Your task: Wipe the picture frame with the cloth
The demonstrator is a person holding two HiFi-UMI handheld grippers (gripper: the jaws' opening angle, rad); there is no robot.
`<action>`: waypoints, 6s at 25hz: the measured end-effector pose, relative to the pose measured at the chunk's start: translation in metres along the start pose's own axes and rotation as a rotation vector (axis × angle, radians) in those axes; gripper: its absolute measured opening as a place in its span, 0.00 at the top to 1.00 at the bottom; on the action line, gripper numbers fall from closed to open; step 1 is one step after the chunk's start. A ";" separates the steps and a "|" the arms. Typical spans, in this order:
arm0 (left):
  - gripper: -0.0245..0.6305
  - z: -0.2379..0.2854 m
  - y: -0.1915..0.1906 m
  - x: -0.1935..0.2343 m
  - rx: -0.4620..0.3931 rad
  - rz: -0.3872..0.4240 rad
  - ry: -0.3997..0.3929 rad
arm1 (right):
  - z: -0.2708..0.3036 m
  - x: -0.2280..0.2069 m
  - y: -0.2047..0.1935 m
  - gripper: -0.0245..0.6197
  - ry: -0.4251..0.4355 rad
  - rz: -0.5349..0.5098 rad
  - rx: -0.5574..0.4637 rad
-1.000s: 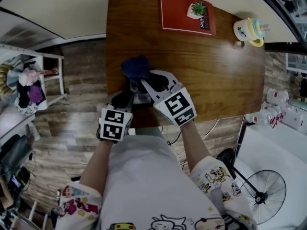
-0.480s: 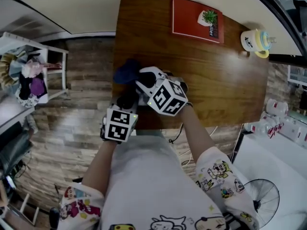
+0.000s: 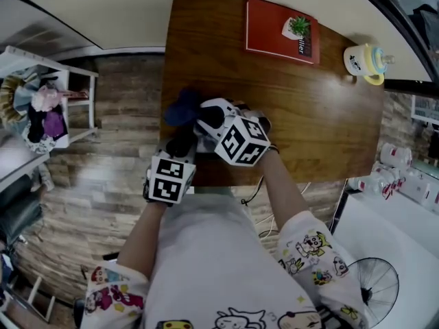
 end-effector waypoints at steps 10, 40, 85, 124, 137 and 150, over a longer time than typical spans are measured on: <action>0.83 0.000 0.000 0.000 -0.004 -0.011 0.008 | -0.022 0.002 -0.031 0.88 -0.038 0.067 0.026; 0.83 0.003 -0.001 -0.002 -0.015 -0.013 0.024 | -0.083 0.019 -0.043 0.88 -0.128 0.349 -0.116; 0.83 0.004 -0.005 0.001 -0.024 -0.039 0.019 | -0.027 0.039 -0.035 0.88 0.005 0.265 0.053; 0.83 0.002 -0.002 -0.001 -0.030 -0.060 0.021 | -0.078 0.079 -0.032 0.88 -0.073 0.669 -0.182; 0.84 0.002 -0.003 0.000 -0.034 -0.066 0.013 | -0.030 0.093 -0.025 0.88 -0.045 0.772 -0.124; 0.84 0.002 -0.003 0.000 -0.034 -0.070 0.009 | -0.024 0.096 -0.032 0.88 -0.089 0.713 -0.009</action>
Point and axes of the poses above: the fingertips, and each gripper's own axes: z forward along the fingers, x to its left, y out of its top, the point moved 7 cm from there along -z, backward along the fingers, and after that the axes turned 7 degrees about x, right-handed, at the moved point
